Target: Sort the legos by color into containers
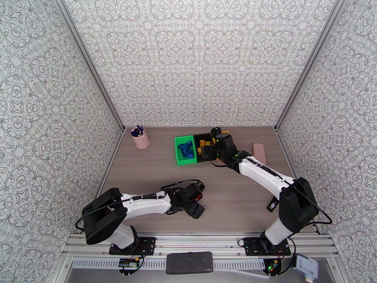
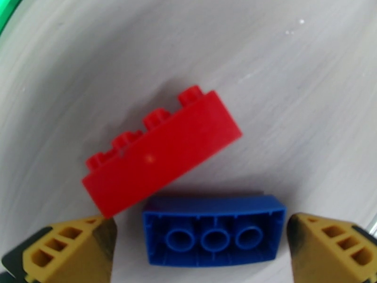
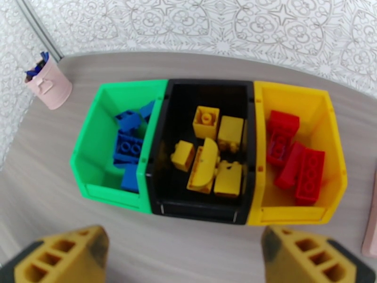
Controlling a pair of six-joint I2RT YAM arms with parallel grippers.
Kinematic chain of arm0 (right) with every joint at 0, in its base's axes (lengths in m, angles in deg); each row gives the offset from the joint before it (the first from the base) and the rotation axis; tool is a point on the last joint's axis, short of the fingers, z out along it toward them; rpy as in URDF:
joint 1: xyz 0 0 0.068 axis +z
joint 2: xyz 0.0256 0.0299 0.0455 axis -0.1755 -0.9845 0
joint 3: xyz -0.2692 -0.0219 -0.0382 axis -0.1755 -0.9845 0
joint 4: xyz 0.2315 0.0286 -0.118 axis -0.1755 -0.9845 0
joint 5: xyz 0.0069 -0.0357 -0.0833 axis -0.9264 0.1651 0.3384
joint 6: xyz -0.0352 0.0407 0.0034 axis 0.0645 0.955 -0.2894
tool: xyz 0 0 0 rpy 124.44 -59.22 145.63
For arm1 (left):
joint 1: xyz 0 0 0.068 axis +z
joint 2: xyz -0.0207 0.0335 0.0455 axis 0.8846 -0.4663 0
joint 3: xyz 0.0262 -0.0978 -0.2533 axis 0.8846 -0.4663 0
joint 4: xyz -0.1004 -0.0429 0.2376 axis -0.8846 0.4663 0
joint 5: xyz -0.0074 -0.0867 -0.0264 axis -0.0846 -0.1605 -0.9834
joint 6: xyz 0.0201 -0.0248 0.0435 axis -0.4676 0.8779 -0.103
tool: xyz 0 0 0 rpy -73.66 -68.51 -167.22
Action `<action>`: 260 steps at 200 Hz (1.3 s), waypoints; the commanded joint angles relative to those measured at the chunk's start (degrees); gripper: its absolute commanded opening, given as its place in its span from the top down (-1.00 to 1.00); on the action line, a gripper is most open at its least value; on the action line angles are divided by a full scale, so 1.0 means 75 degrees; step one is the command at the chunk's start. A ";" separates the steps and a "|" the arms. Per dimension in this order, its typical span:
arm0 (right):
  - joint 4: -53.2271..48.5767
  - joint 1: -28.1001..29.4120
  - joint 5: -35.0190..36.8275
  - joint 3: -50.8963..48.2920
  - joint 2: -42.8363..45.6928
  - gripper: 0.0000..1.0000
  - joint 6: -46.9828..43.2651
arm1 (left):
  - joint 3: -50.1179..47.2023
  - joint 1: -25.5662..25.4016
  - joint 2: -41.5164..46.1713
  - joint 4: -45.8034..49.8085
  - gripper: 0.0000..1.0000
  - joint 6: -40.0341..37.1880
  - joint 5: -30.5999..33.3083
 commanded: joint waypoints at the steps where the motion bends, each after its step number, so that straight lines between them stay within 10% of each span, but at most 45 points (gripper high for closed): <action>1: 0.0101 -0.0075 -0.0011 -0.0088 0.0156 -0.77 -0.0073 | 0.0241 0.0063 -0.0187 0.0324 -0.90 0.0032 -0.0185; 73: 0.0135 -0.0105 -0.0013 -0.0197 0.0225 -0.77 -0.0066 | 0.0279 0.0075 -0.0167 0.0467 -0.33 0.0158 -0.0041; 152: 0.0229 -0.0105 -0.0209 -0.0256 0.0369 -0.76 -0.0021 | 0.0114 0.0347 0.1181 0.0497 -0.20 0.0274 0.0598; 260: 0.0319 -0.0114 -0.0223 -0.0762 0.0777 -0.76 0.0002 | 0.1468 0.2940 0.0788 -0.1477 -0.20 -0.0716 0.0785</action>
